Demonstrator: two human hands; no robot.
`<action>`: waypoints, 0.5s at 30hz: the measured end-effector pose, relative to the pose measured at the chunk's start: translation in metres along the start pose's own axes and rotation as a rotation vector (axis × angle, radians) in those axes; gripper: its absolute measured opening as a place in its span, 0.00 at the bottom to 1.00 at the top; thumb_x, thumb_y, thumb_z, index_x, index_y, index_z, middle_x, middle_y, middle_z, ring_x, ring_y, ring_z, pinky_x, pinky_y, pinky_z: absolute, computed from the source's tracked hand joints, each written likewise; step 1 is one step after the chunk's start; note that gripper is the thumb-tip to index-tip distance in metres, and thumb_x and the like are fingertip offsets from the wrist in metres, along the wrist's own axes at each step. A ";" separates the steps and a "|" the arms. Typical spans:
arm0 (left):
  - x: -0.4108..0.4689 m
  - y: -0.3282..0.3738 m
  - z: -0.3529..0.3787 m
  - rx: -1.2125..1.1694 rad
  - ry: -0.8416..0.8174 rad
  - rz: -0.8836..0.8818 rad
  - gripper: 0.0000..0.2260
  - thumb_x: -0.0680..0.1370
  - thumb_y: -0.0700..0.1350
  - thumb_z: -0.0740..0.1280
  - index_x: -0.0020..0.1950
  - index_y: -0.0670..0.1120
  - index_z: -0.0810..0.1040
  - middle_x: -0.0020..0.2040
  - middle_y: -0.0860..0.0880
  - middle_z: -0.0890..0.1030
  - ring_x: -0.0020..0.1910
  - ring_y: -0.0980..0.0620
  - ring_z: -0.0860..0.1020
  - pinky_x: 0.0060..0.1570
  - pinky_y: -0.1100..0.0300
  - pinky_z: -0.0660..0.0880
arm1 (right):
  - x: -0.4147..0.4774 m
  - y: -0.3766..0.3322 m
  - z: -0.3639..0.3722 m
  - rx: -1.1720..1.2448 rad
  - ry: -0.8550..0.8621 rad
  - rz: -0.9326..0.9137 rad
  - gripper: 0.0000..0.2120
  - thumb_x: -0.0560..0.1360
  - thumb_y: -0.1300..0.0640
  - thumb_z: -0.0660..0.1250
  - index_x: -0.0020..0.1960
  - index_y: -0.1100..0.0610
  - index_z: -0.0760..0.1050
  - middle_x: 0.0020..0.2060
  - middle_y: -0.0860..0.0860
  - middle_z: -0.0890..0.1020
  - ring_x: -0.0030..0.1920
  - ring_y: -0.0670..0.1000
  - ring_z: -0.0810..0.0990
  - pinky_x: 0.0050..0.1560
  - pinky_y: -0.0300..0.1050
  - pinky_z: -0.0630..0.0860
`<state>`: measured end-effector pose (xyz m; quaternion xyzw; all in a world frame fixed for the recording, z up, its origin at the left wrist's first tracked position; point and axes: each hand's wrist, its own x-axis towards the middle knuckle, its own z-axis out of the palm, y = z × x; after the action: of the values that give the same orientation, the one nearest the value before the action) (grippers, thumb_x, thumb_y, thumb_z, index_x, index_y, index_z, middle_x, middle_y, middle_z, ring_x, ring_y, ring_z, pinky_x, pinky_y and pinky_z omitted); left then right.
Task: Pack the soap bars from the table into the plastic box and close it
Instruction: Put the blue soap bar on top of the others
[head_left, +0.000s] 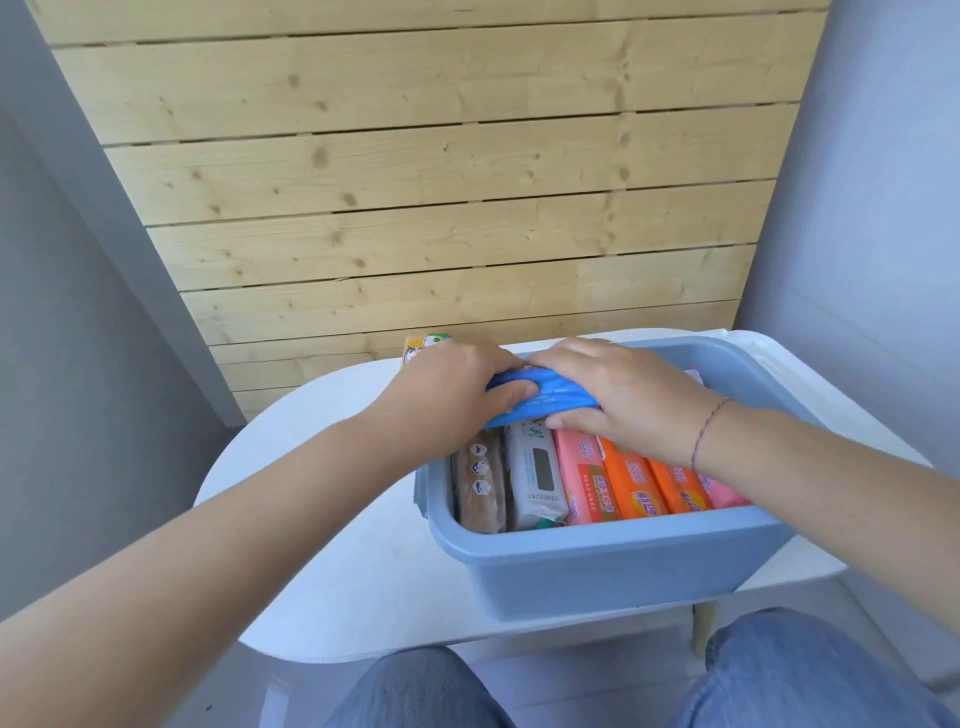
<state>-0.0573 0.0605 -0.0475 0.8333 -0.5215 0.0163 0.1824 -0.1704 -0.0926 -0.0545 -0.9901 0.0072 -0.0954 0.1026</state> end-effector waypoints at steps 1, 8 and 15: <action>-0.001 0.000 0.003 0.038 -0.015 0.009 0.14 0.79 0.54 0.57 0.56 0.50 0.78 0.49 0.48 0.82 0.48 0.47 0.77 0.48 0.53 0.72 | 0.000 0.001 0.001 -0.006 -0.016 -0.002 0.27 0.76 0.48 0.64 0.73 0.50 0.62 0.65 0.48 0.71 0.65 0.50 0.68 0.64 0.45 0.67; 0.012 0.002 0.002 0.135 0.031 -0.057 0.13 0.81 0.47 0.55 0.52 0.42 0.76 0.49 0.43 0.78 0.49 0.43 0.76 0.47 0.52 0.73 | 0.011 0.010 -0.003 -0.058 -0.095 0.027 0.29 0.79 0.45 0.57 0.76 0.51 0.53 0.63 0.50 0.69 0.63 0.52 0.67 0.61 0.41 0.61; 0.016 -0.002 0.003 0.121 0.302 -0.048 0.07 0.74 0.49 0.67 0.45 0.46 0.79 0.47 0.48 0.78 0.50 0.45 0.73 0.46 0.55 0.66 | 0.010 0.007 -0.004 -0.289 0.218 -0.050 0.13 0.74 0.48 0.66 0.57 0.51 0.78 0.53 0.52 0.75 0.55 0.56 0.72 0.53 0.45 0.59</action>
<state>-0.0483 0.0467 -0.0471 0.8432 -0.4661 0.1684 0.2085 -0.1608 -0.1009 -0.0500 -0.9782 0.0074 -0.2026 -0.0444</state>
